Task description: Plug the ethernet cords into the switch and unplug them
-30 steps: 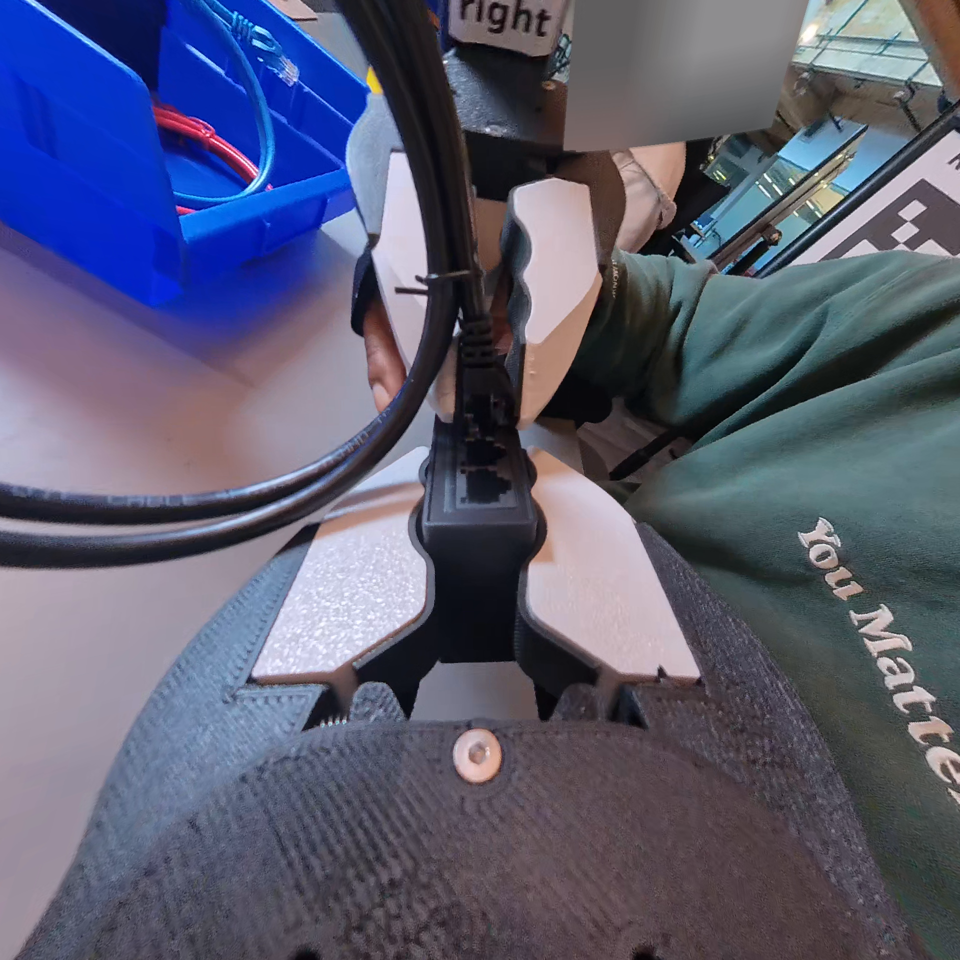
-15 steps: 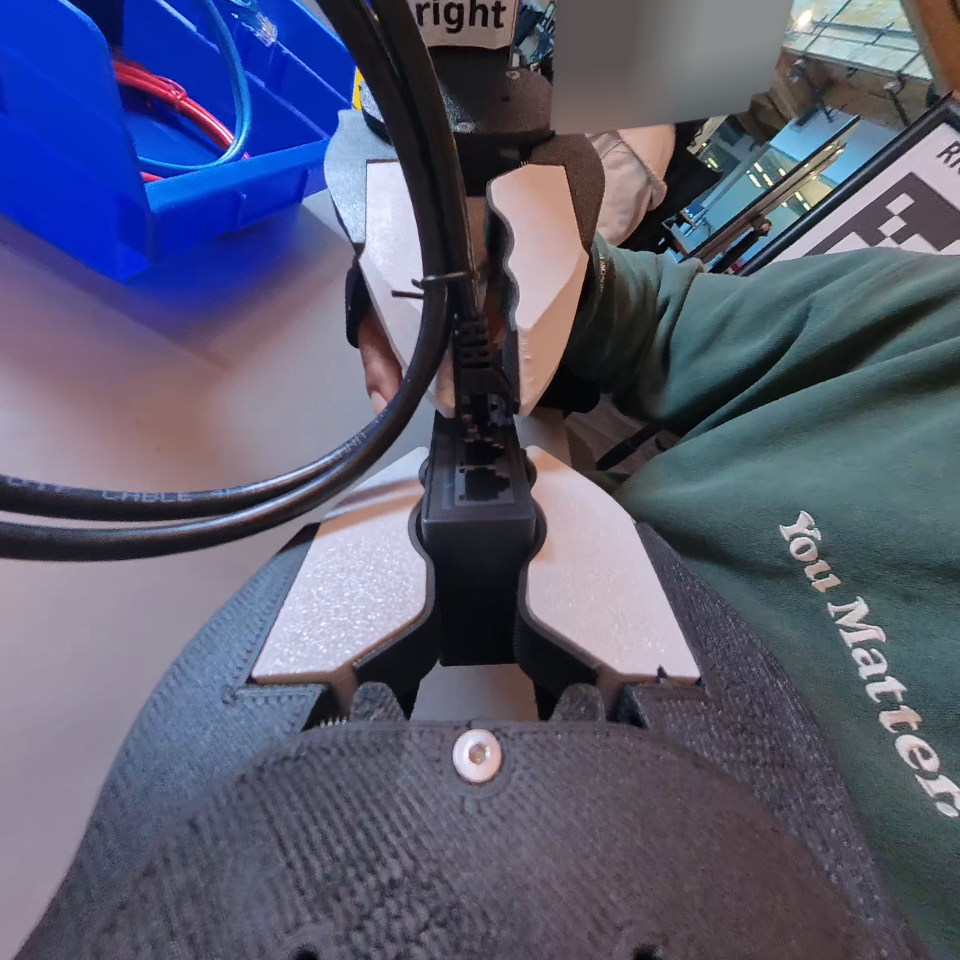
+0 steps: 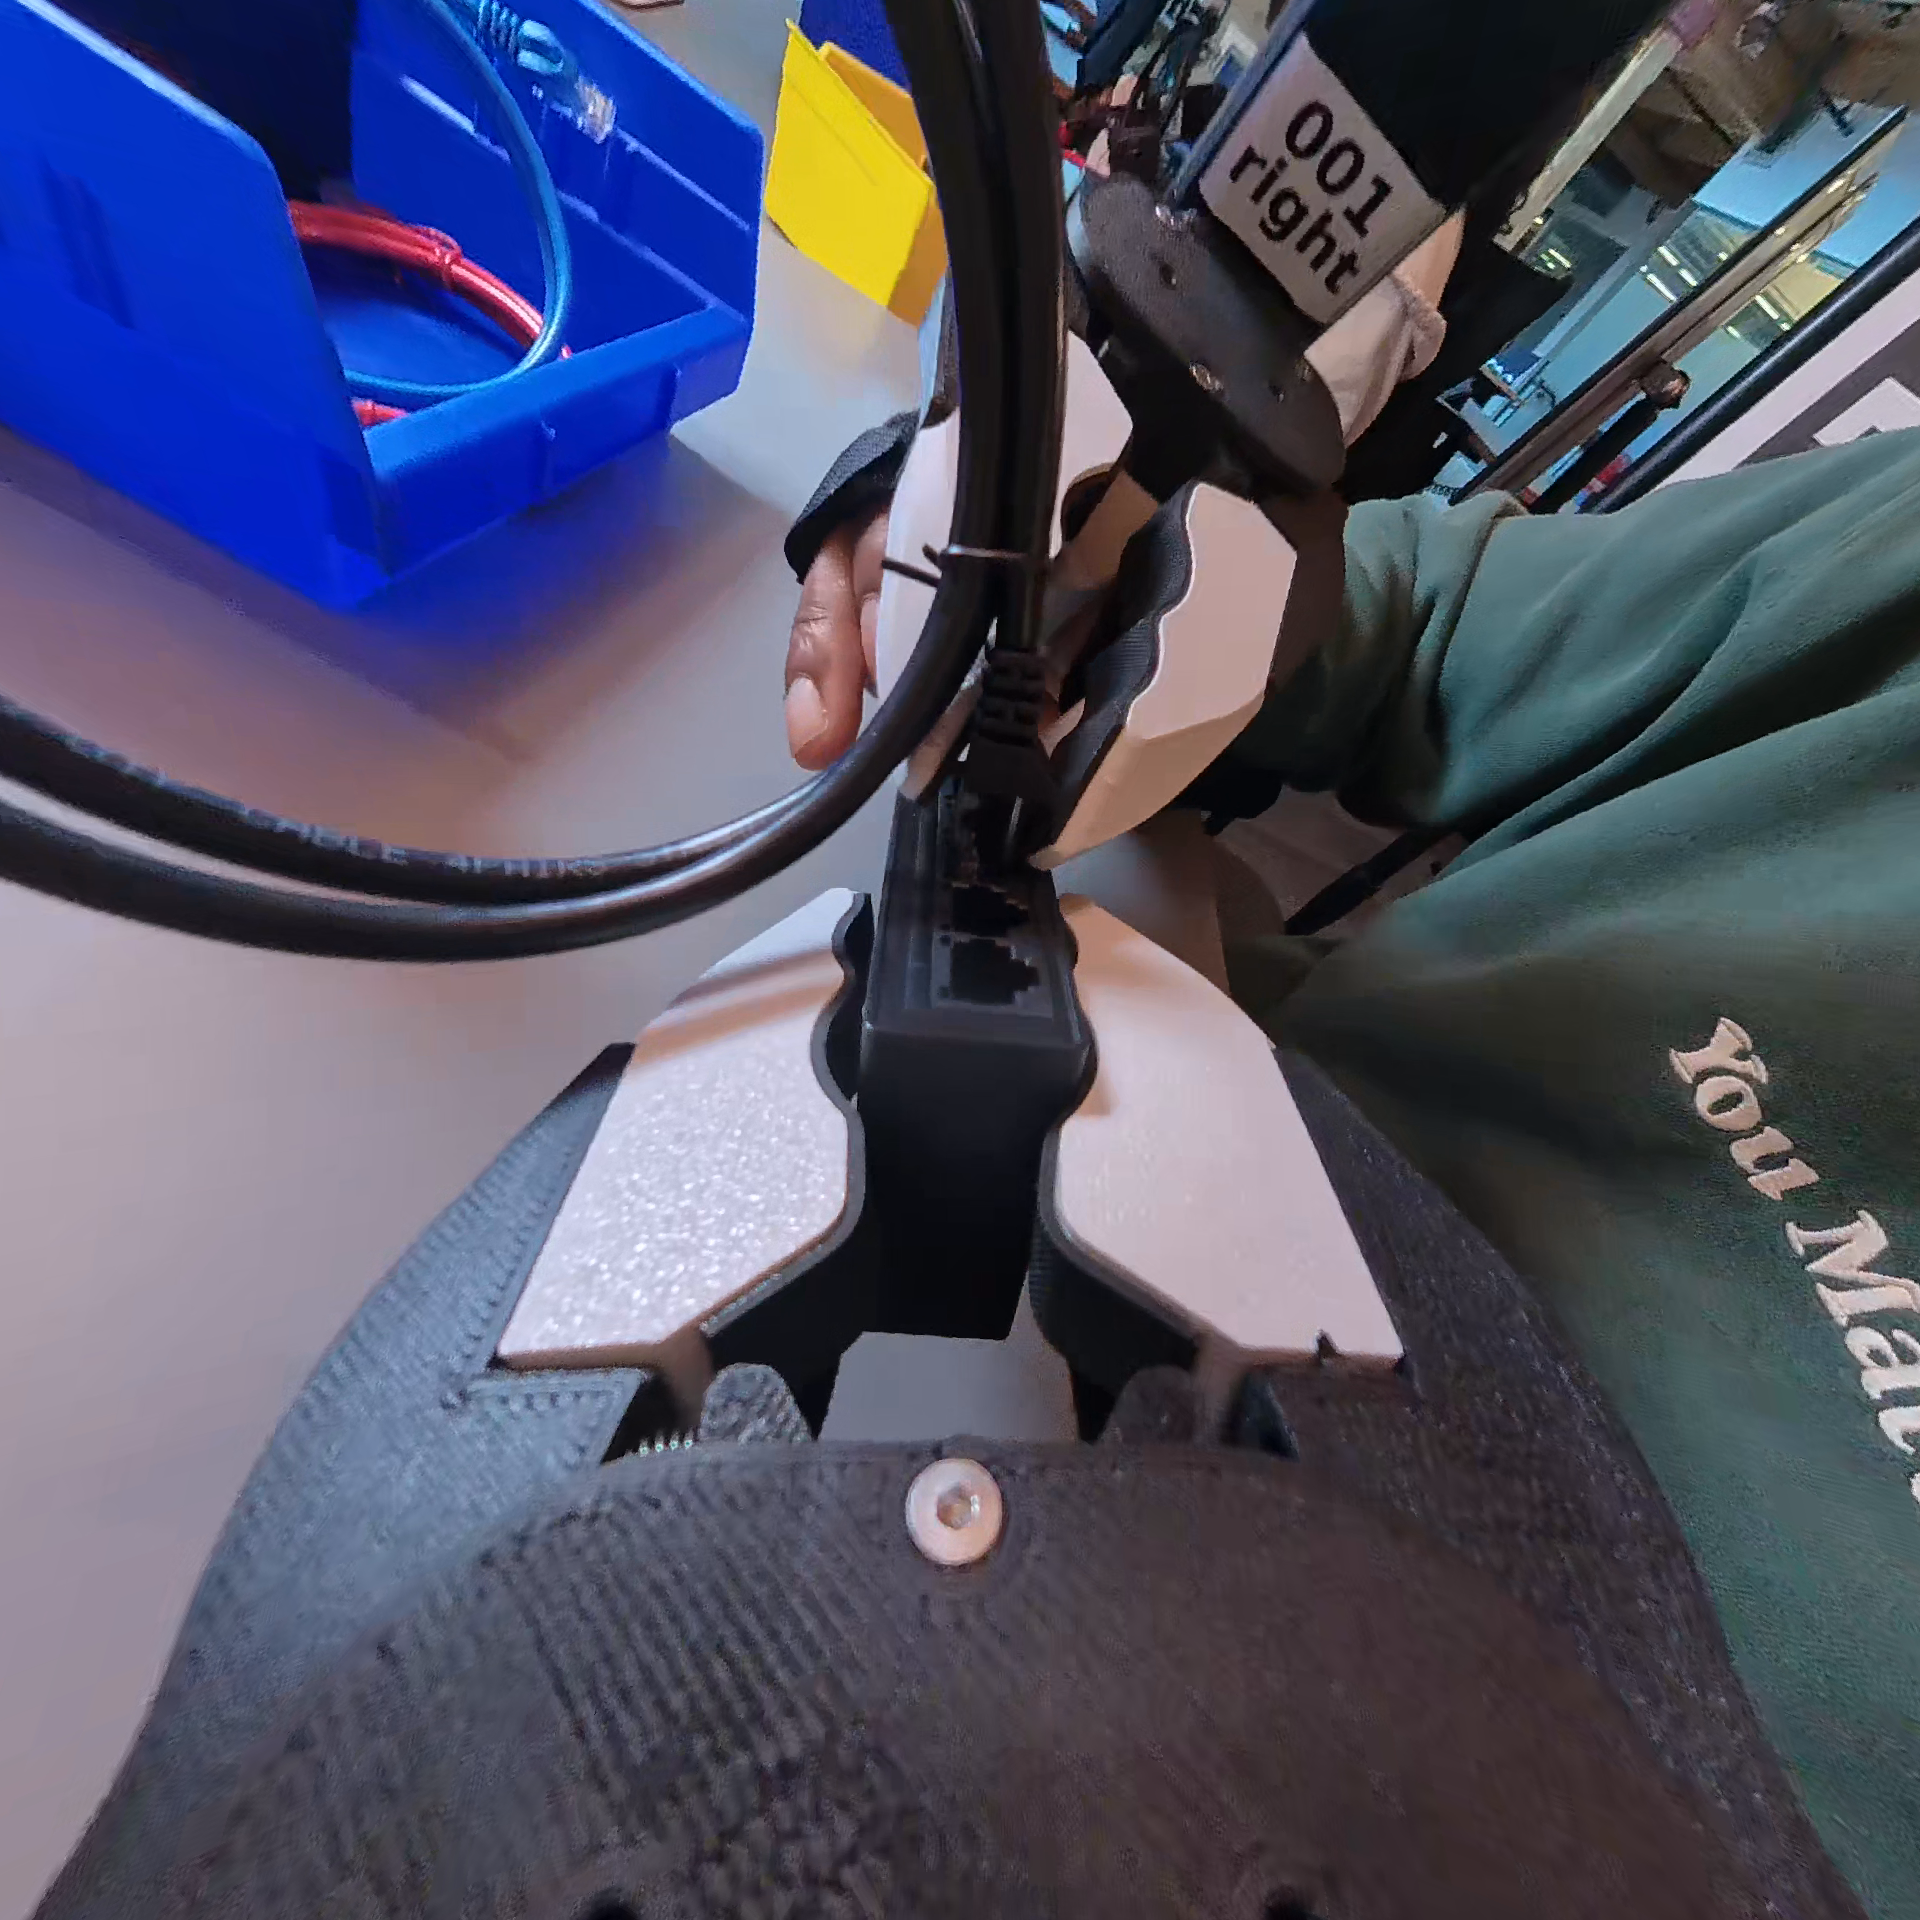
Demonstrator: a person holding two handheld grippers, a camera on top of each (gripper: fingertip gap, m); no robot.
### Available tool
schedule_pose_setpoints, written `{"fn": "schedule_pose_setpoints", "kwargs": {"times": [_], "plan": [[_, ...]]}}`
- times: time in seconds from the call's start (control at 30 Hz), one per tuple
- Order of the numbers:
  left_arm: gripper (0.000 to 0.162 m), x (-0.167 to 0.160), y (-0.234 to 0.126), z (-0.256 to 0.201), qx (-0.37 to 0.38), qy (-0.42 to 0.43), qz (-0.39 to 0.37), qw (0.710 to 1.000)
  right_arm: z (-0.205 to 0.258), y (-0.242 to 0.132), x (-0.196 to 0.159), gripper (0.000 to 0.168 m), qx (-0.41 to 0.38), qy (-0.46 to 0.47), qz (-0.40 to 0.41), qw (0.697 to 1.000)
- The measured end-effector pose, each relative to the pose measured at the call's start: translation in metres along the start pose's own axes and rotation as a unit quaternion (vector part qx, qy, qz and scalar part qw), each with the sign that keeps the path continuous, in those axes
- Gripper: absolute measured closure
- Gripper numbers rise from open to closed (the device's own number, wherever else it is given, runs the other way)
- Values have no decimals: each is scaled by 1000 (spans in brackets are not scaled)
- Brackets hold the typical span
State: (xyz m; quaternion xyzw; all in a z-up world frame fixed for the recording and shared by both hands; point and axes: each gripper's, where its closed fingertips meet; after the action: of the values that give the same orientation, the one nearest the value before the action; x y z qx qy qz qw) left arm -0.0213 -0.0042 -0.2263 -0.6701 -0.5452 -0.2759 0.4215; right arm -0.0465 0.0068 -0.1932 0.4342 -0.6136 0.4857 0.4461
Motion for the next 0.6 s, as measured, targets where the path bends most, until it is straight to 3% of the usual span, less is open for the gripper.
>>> {"fn": "schedule_pose_setpoints", "kwargs": {"times": [0.17,0.23,0.33,0.43,0.53,0.6], "plan": [[132,10,-6,-11,-31,30,-10,999,-11,-8,31,155,-48,-27,-36,998],[132,-2,-6,-4,-25,26,7,999,-46,-37,65,156,-96,-27,-77,992],[132,11,-16,1,-3,52,-16,998,-70,-65,87,155,-116,-54,-42,991],[132,21,-27,4,-9,30,-40,999,-110,-99,96,155,-121,50,-21,991],[132,18,-30,7,-7,11,-43,999,-149,-123,65,154,-111,202,37,972],[132,16,-28,6,-9,12,-37,999,-157,-129,28,154,-74,316,98,941]]}}
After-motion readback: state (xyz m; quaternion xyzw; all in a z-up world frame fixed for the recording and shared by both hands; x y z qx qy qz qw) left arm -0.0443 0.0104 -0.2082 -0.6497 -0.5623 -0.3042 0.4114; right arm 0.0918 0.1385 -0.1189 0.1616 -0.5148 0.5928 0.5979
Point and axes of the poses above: each gripper's, where its closed fingertips meet, y out along the fingers, x out of its top, z = x × y across the jaws, and after that the axes turned 5 degrees about -x, right-handed
